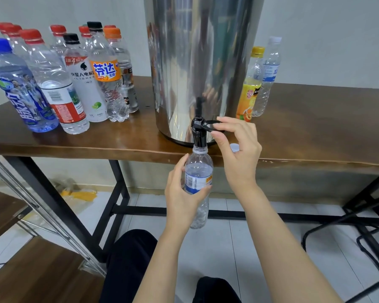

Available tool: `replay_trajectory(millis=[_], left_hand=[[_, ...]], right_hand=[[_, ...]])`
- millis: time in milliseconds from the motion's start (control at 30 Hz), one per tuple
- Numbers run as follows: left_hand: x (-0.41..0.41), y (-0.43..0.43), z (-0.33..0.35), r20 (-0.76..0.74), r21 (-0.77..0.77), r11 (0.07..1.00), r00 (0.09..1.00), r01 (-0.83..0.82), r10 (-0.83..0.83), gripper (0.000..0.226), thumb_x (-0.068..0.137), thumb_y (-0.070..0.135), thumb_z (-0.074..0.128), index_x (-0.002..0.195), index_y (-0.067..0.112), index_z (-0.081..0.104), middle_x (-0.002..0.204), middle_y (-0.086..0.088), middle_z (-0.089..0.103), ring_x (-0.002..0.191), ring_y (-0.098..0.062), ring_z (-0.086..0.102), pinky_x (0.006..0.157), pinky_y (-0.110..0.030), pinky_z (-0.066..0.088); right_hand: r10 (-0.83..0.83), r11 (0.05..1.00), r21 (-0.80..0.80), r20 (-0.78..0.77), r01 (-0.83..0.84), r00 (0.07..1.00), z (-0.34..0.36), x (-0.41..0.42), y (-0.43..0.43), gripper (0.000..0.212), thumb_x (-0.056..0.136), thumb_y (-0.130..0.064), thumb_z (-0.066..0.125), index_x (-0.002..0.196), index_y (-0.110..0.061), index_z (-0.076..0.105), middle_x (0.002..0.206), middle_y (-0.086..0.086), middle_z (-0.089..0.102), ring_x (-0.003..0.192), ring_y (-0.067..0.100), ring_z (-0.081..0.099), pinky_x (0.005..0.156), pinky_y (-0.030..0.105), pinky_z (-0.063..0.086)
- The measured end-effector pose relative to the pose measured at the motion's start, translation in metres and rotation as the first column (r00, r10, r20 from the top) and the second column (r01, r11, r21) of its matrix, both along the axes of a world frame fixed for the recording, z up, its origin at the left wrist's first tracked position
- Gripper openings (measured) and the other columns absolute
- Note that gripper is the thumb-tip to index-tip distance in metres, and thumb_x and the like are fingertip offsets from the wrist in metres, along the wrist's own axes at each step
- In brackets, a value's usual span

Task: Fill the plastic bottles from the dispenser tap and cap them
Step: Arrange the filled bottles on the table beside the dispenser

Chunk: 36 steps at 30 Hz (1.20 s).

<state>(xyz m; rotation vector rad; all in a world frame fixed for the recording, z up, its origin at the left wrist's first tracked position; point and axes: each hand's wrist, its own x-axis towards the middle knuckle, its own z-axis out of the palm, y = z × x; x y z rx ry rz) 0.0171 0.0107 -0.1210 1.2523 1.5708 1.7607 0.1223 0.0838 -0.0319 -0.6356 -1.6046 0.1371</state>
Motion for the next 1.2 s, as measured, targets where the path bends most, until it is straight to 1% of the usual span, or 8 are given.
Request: replay_trajectory(millis=[133,267,567,667,767,833,1033,1200], left_hand=[[0.0023,0.0008,-0.0008,0.003,0.001,1.000,1.000,-0.009,0.009,0.089,0.069,0.014,0.090,0.144,0.036,0.045,0.133,0.006,0.056,0.126,-0.013,0.054,0.100,-0.045,0.052],[0.0040,0.0012,-0.0013,0.018,0.003,1.000,1.000,-0.004,0.004,0.089,0.070,0.012,0.089,0.144,0.033,0.045,0.135,0.007,0.056,0.127,-0.015,0.054,0.101,-0.044,0.052],[0.0040,0.0016,-0.0008,0.025,0.001,1.000,1.000,0.005,-0.006,0.090,0.070,0.009,0.089,0.145,0.032,0.044,0.138,0.008,0.054,0.129,-0.013,0.052,0.103,-0.045,0.050],[0.0039,0.0017,-0.0011,0.031,0.002,1.000,0.999,0.005,-0.006,0.090,0.070,0.010,0.089,0.145,0.034,0.044,0.137,0.007,0.054,0.129,-0.015,0.053,0.103,-0.045,0.050],[0.0038,0.0016,-0.0018,0.028,0.006,1.000,1.000,0.006,-0.006,0.090,0.070,0.012,0.089,0.144,0.035,0.043,0.136,0.007,0.055,0.128,-0.015,0.053,0.103,-0.046,0.050],[0.0039,0.0014,-0.0017,0.027,0.008,1.000,1.000,0.008,-0.008,0.090,0.070,0.012,0.089,0.145,0.035,0.043,0.136,0.007,0.055,0.128,-0.014,0.053,0.103,-0.046,0.050],[0.0040,0.0004,-0.0001,0.027,0.013,1.000,0.999,0.021,-0.022,0.090,0.071,0.010,0.088,0.145,0.035,0.044,0.139,0.007,0.055,0.129,-0.014,0.053,0.104,-0.045,0.050],[0.0040,0.0003,0.0005,0.041,0.025,1.000,0.999,0.019,-0.020,0.088,0.069,0.016,0.088,0.140,0.045,0.045,0.139,0.008,0.057,0.129,-0.016,0.055,0.104,-0.047,0.049]], right_hand=[[0.009,1.000,0.004,-0.004,-0.009,1.000,-0.0015,-0.0002,0.0016,0.015,0.091,-0.021,0.067,0.096,-0.009,0.074,0.108,-0.003,0.068,0.101,0.025,0.063,0.095,0.019,0.039],[0.030,1.000,-0.003,-0.033,-0.030,0.999,-0.0027,-0.0010,0.0026,0.013,0.091,-0.020,0.068,0.096,-0.009,0.074,0.107,0.002,0.071,0.102,0.022,0.064,0.094,0.022,0.041],[0.063,0.998,-0.012,-0.063,-0.064,0.996,-0.0044,-0.0015,0.0017,0.012,0.091,-0.022,0.067,0.097,-0.014,0.072,0.108,-0.005,0.068,0.104,0.015,0.063,0.095,0.026,0.044],[0.069,0.997,-0.015,-0.072,-0.070,0.995,-0.0042,-0.0013,0.0015,0.012,0.091,-0.023,0.067,0.098,-0.015,0.072,0.109,-0.006,0.067,0.105,0.009,0.061,0.092,0.034,0.048],[0.083,0.996,-0.026,-0.083,-0.086,0.993,-0.0038,-0.0010,0.0012,0.010,0.092,-0.027,0.066,0.100,-0.023,0.069,0.110,-0.008,0.066,0.105,0.004,0.058,0.088,0.044,0.051],[0.093,0.995,-0.033,-0.089,-0.096,0.992,-0.0041,-0.0013,0.0012,0.011,0.093,-0.031,0.064,0.100,-0.024,0.068,0.110,-0.009,0.066,0.105,0.001,0.057,0.085,0.048,0.052],[0.113,0.992,-0.041,-0.102,-0.117,0.988,-0.0053,-0.0018,0.0017,0.009,0.092,-0.028,0.066,0.100,-0.023,0.069,0.109,-0.009,0.067,0.106,0.000,0.057,0.083,0.052,0.052],[0.119,0.991,-0.047,-0.110,-0.125,0.987,-0.0063,-0.0021,0.0014,0.013,0.091,-0.025,0.067,0.098,-0.016,0.072,0.109,-0.007,0.067,0.106,0.000,0.058,0.084,0.053,0.051]])
